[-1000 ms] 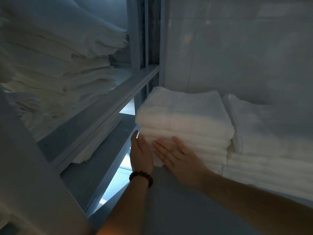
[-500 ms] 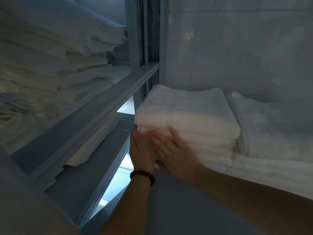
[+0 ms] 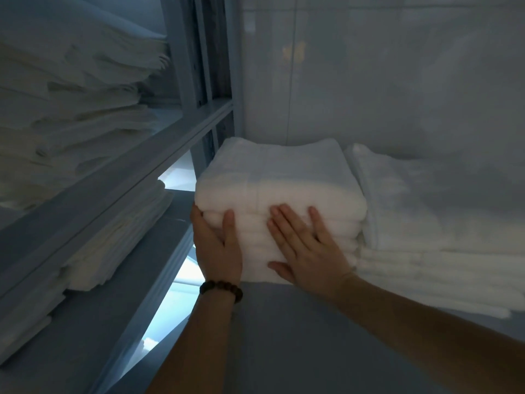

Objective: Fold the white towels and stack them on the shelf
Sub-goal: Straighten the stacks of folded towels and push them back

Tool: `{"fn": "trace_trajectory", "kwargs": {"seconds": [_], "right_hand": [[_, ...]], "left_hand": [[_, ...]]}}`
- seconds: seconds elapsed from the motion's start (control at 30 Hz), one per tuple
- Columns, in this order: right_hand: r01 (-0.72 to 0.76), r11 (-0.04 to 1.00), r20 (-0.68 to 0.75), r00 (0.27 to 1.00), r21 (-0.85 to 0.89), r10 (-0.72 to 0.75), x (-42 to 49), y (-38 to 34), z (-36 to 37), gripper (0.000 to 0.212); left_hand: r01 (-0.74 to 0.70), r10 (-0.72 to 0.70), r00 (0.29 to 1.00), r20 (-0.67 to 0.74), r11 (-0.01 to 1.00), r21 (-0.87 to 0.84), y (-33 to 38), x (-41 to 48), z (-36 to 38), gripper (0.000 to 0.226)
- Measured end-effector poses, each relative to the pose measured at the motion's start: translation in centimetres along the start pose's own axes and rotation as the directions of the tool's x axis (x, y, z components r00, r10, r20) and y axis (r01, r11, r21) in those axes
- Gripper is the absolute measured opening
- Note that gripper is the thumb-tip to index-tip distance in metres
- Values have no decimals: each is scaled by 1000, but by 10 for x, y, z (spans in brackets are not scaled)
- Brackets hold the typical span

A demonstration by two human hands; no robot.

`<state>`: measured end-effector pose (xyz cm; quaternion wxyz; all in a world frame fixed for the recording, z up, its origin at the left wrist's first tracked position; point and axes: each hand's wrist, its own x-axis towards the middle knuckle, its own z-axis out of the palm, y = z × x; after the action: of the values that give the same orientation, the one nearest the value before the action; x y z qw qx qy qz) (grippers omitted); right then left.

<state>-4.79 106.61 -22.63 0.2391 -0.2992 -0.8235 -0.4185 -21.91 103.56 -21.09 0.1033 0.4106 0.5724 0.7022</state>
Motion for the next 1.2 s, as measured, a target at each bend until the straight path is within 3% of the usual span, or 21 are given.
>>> {"fn": "trace_trajectory", "kwargs": {"seconds": [0.07,0.2,0.33,0.47,0.57,0.7,0.87,1.03,1.2], "right_hand": [[41,999,39,998,11,-41,-12,-5,3,71],[-31,998,93,995,61,25,-17,-14,-2,70],[-100,984,188,980,146,71,-7,-20,-26,68],[-286,913,349,920,291,177,5,-28,-68,58],[-459,787,494,838,412,230,6,-31,-105,55],[-653,618,649,705,437,286,-1,-20,-162,57],[-842,416,754,510,342,413,-19,2,-242,57],[-960,222,807,263,168,528,-57,29,-293,57],[-990,110,804,140,94,578,-99,52,-309,57]], "left_hand": [[-4,4,1000,-4,1000,6,-1,-3,0,61],[-9,8,1000,19,999,38,0,-8,-1,59],[95,-107,992,70,984,153,3,-31,-12,61],[173,-206,972,116,953,248,23,-57,-30,55],[138,-216,949,229,939,314,59,-75,-46,52],[68,-207,908,364,930,360,112,-94,-67,46],[-97,-225,796,562,869,485,167,-114,-78,47],[-251,-232,684,691,815,522,197,-132,-67,50],[-249,-228,626,746,848,468,217,-162,-31,51]]}}
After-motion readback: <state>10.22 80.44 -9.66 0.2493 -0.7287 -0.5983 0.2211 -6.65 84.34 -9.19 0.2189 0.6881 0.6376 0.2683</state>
